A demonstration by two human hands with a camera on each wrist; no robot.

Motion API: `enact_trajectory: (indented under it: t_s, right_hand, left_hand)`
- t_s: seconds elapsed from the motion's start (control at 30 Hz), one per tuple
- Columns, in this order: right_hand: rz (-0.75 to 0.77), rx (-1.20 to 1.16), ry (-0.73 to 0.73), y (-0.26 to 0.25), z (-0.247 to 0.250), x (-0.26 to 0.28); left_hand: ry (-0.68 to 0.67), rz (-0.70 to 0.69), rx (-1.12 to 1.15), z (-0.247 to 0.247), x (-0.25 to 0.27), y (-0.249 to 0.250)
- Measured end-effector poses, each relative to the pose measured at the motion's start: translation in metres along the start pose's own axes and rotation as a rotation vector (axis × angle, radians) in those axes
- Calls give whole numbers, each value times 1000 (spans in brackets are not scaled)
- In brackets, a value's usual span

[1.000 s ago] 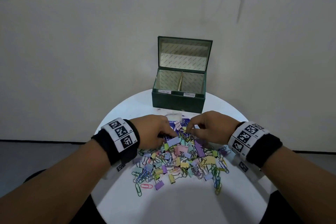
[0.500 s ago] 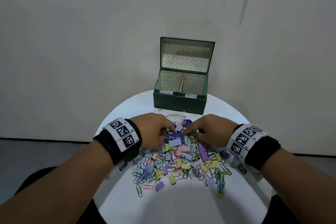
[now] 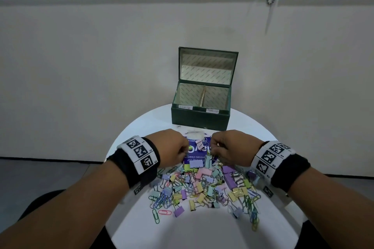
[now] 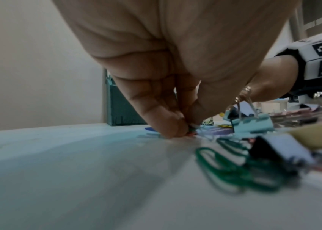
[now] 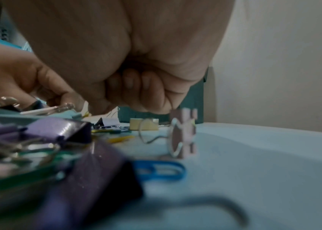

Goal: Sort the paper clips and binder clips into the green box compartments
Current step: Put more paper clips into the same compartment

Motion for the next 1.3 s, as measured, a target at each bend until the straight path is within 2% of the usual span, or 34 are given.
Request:
enact_trajectory:
  t_s: [0.1,0.2,0.3,0.4,0.5,0.63,0.77,0.83,0.93,1.0,1.17,1.3]
  right_hand:
    - [44,-118,111,-7,19,-2]
    - [30,-252,305,-15,58,-12]
    - [-15,-245,445,-17,96,-27]
    - [-83,-211,486,-11,116,-41]
    - [-171,-309,448,2,116,-49]
    - [-133,-412,381,-3,117,-43]
    - [-85,-434,488,7,125,-12]
    - [-98,-387,454,16,112,9]
    - [-128,-136,239,30,72,30]
    - [-153,3,148,41,54,37]
    - [-225,30,147,58,45,42]
    - [-284,42,108,66,33,42]
  left_hand:
    - [37,19,17,3,0,-4]
    - [45,25,26,4,-2,-7]
    - [49,26,36,4,-3,-8]
    - [51,21,38,4,-4,-7]
    - [60,11,33,5,-4,-7]
    - [76,34,16,5,-4,-10]
    - [101,95,-22,11,-3,-17]
    - [106,106,-10,19,-3,-21]
    - [113,113,37,41,-11,-31]
    - [163,151,117,66,-22,-40]
    - [296,211,274,115,-67,-38]
    - [281,274,297,112,-96,-30]
Point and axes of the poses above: each hand's wrist, its own x-axis away from the middle knuckle, its own z-axis out of the back of the hand, y = z × x, the point moved 10 cm from there along -x, towards the middle knuckle, and after that the axes turned 13 degrees about -x, right-handed, at the moved point
